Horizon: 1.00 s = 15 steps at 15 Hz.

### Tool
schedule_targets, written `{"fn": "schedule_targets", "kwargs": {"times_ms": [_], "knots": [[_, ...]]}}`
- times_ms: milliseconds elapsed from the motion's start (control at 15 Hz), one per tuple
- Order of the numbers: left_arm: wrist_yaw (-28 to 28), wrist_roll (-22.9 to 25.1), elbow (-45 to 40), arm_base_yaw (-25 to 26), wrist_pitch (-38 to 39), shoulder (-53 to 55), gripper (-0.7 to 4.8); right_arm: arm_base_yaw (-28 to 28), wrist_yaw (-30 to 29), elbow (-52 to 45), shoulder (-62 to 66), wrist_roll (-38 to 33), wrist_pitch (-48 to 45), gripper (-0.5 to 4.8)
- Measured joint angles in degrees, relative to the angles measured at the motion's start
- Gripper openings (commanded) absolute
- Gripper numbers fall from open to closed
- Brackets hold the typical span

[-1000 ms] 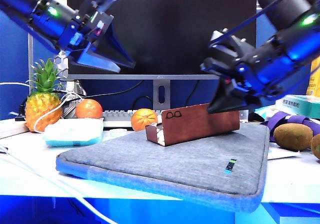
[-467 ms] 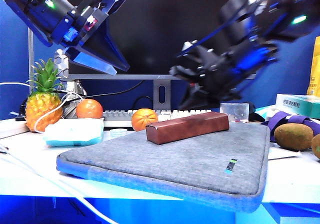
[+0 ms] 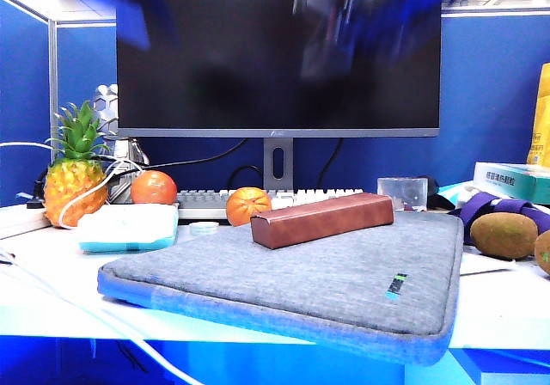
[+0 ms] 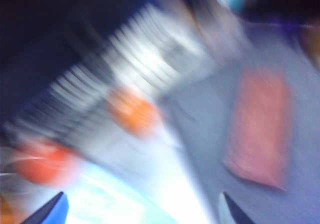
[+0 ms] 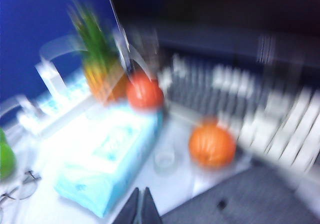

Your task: Close the glasses case.

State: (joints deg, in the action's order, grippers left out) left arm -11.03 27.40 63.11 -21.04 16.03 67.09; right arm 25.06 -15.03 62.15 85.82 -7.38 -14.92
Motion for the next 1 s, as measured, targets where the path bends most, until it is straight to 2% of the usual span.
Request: {"fn": "schedule_targets", "kwargs": {"times_ms": [200, 400, 467, 600, 733, 934, 1000], "knots": [[3.9, 0.0, -2.3, 1.5, 0.2, -13.7, 4.0, 0.0, 1.2, -5.0, -16.3, 6.8, 1.0, -0.01], [8.2, -0.2, -10.1, 2.3, 2.4, -27.4, 4.0, 0.1, 8.9, -15.5, -33.4, 8.7, -3.7, -0.01], [9.1, -0.6, -13.7, 2.2, 4.0, -33.6, 4.0, 0.0, 9.4, -20.9, -38.4, 8.7, -3.7, -0.01], [9.8, -3.9, -19.7, 2.2, 2.4, -43.7, 4.0, 0.3, 7.3, -30.2, -43.8, 8.2, -2.6, -0.01], [10.2, -5.7, -24.4, 2.2, 2.6, -51.3, 4.0, 0.2, 7.6, -38.3, -49.7, 4.5, -3.0, -0.01], [10.2, -13.2, -29.4, 2.1, 4.7, -55.2, 3.99, 0.3, 7.5, -46.0, -53.9, 1.1, -6.6, -0.01], [10.2, -13.9, -30.3, 2.2, 4.9, -55.1, 3.99, 0.2, 7.5, -47.4, -54.2, 0.7, -6.7, -0.01]]}}
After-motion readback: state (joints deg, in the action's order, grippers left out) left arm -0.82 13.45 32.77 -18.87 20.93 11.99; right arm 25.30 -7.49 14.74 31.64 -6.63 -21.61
